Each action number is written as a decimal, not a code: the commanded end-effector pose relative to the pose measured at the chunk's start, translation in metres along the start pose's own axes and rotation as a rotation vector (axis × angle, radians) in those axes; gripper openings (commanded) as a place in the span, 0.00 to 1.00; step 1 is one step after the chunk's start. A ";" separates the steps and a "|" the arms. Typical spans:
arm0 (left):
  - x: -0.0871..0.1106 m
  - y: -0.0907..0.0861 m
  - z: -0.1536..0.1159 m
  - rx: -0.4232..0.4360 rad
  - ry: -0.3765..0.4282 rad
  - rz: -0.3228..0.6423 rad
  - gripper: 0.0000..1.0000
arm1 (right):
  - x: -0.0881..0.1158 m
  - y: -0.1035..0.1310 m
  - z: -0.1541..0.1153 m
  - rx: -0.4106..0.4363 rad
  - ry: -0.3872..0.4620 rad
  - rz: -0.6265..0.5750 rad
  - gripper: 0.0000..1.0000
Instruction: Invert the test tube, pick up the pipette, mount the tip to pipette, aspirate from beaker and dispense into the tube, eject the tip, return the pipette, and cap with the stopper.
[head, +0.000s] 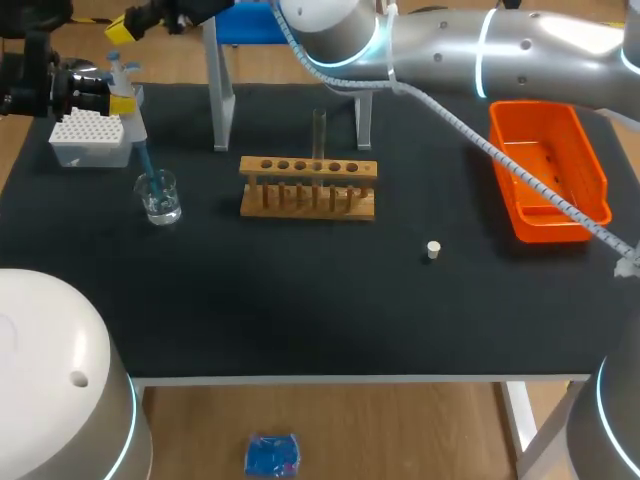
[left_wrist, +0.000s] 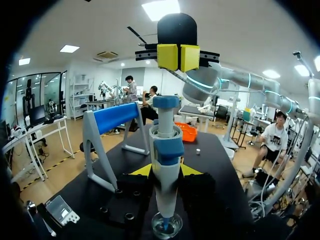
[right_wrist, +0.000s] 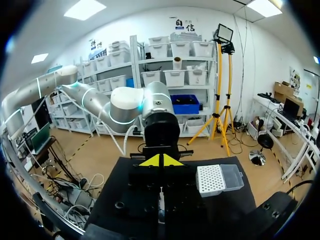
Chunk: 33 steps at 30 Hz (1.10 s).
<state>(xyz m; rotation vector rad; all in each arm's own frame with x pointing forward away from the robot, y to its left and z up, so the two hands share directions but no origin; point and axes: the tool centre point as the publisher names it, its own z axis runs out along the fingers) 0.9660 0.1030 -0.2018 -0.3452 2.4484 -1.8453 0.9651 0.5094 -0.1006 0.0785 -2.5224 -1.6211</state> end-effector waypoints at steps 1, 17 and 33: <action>-0.001 0.000 -0.001 -0.001 0.002 -0.001 0.00 | -0.004 0.000 0.006 0.010 -0.001 0.008 0.00; -0.001 0.000 -0.001 -0.001 0.002 -0.001 0.00 | -0.010 -0.005 0.014 0.017 0.001 0.010 0.00; -0.001 0.000 -0.001 -0.001 0.002 -0.001 0.00 | -0.014 -0.014 0.019 0.029 0.004 0.024 0.00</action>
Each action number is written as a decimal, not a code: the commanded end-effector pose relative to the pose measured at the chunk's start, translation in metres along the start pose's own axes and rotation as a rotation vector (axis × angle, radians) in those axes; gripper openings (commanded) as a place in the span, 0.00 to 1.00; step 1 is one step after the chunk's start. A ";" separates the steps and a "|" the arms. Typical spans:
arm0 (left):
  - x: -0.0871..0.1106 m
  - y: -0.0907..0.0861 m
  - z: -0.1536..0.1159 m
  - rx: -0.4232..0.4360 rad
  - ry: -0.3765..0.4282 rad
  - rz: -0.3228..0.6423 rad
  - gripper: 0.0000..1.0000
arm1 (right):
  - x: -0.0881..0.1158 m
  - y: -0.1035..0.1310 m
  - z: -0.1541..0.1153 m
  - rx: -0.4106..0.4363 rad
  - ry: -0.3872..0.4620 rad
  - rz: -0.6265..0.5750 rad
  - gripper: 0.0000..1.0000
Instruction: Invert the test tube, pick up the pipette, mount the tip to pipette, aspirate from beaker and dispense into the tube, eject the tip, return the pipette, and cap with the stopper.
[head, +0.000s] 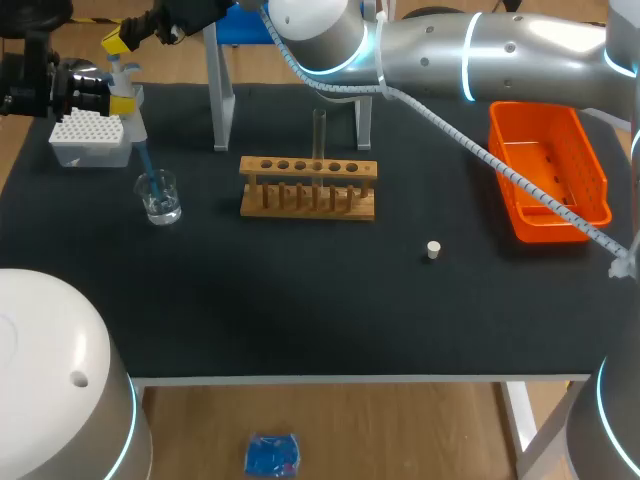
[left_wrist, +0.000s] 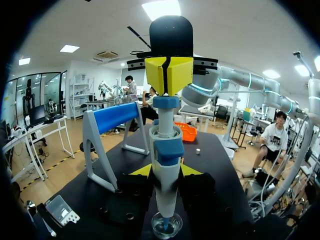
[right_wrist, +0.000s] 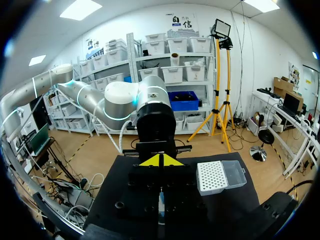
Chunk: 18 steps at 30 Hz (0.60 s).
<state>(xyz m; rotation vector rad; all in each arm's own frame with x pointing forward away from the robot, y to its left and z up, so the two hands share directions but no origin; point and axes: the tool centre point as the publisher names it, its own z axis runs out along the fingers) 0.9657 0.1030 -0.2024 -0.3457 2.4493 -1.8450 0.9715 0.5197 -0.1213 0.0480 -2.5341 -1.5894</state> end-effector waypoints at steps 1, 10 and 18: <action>-0.001 -0.001 -0.001 0.000 0.002 0.000 0.00 | -0.004 0.000 0.002 0.010 0.009 0.002 0.00; -0.001 -0.001 -0.001 0.000 0.002 0.000 0.00 | -0.005 -0.003 0.003 0.012 0.010 0.004 0.00; -0.001 -0.001 -0.001 0.000 0.002 0.000 0.00 | -0.006 -0.009 0.005 0.015 0.014 0.012 0.00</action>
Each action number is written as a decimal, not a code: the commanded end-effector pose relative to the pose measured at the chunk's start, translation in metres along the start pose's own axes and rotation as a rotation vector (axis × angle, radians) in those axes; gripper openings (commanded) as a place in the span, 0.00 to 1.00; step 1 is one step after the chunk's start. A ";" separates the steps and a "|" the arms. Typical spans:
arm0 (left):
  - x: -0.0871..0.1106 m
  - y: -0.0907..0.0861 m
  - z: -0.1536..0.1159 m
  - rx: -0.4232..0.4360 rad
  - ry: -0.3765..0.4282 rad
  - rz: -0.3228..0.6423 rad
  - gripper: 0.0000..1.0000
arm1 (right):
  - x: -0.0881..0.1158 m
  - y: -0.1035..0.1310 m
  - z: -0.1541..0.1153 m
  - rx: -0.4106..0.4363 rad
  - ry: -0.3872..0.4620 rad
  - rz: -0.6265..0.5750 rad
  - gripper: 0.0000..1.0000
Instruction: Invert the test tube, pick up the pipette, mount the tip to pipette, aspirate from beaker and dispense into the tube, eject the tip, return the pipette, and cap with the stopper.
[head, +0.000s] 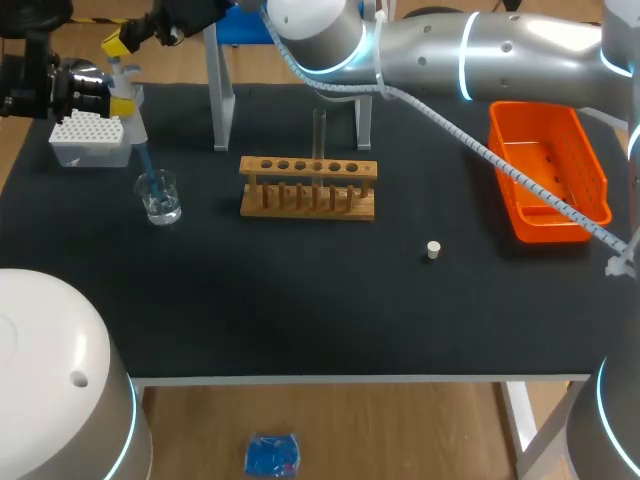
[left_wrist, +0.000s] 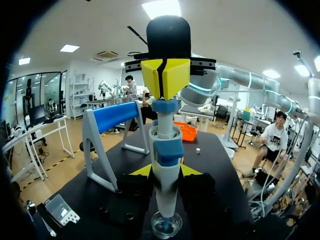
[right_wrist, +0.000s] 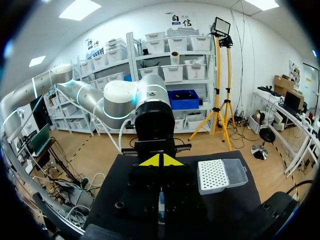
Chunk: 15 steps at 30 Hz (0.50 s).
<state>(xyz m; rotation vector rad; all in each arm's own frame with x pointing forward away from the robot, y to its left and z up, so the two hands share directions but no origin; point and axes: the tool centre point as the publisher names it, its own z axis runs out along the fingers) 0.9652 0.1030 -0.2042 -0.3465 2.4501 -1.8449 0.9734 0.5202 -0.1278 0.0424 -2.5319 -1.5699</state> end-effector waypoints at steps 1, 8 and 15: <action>-0.001 -0.003 -0.001 0.000 0.002 0.000 0.00 | -0.003 -0.005 0.003 0.006 0.007 0.003 0.00; -0.001 -0.003 -0.001 0.000 0.002 0.000 0.00 | -0.003 -0.011 0.005 0.012 0.010 0.011 0.00; -0.001 -0.003 -0.001 0.000 0.002 0.000 0.00 | -0.004 -0.016 0.008 0.020 0.012 0.019 0.00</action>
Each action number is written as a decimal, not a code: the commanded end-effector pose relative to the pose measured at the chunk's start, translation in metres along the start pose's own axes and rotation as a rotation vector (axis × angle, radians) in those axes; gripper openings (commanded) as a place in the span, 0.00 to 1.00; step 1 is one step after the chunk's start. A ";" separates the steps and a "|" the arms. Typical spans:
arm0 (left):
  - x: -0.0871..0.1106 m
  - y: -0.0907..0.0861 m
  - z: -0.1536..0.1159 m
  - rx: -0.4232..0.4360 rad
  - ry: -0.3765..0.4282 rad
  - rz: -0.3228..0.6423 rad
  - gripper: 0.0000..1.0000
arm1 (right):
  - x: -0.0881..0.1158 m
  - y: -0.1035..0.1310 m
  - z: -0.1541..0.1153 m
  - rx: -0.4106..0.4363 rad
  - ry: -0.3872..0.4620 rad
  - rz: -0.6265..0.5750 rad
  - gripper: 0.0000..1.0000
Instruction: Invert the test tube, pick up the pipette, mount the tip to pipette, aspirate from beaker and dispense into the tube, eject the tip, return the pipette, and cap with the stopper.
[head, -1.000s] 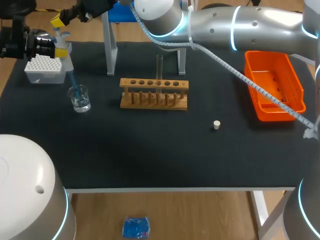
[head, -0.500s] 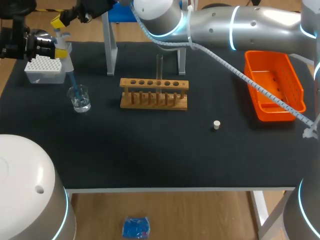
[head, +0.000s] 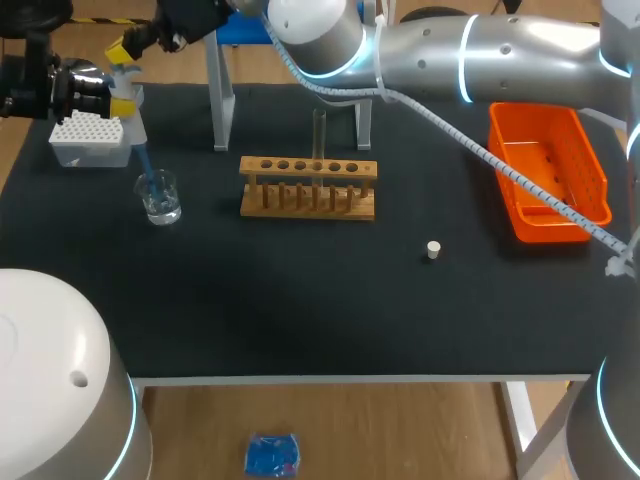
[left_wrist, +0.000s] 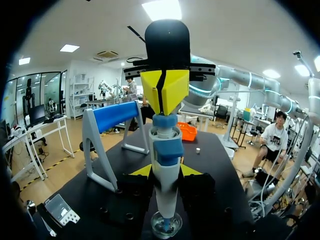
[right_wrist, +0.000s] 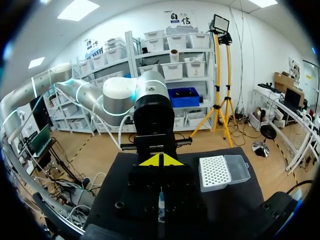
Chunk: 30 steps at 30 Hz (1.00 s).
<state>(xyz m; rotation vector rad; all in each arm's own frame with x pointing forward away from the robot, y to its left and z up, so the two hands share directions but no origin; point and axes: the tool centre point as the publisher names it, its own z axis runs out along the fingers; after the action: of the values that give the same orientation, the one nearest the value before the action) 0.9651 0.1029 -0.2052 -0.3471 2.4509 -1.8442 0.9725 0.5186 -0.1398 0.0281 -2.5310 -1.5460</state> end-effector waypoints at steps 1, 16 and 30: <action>-0.001 -0.004 -0.002 0.001 0.002 0.001 0.00 | -0.006 -0.006 0.005 0.010 0.006 0.003 0.00; -0.001 -0.004 -0.002 0.001 0.002 0.001 0.00 | -0.003 0.000 0.001 0.016 0.004 -0.006 0.00; -0.001 -0.004 -0.002 0.001 0.002 0.001 0.00 | 0.011 0.033 -0.029 -0.004 -0.023 -0.071 0.49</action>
<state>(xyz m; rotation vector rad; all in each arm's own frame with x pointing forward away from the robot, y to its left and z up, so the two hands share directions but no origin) 0.9664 0.1029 -0.2020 -0.3453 2.4482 -1.8459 0.9734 0.5165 -0.1058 0.1040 -2.5537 -1.6026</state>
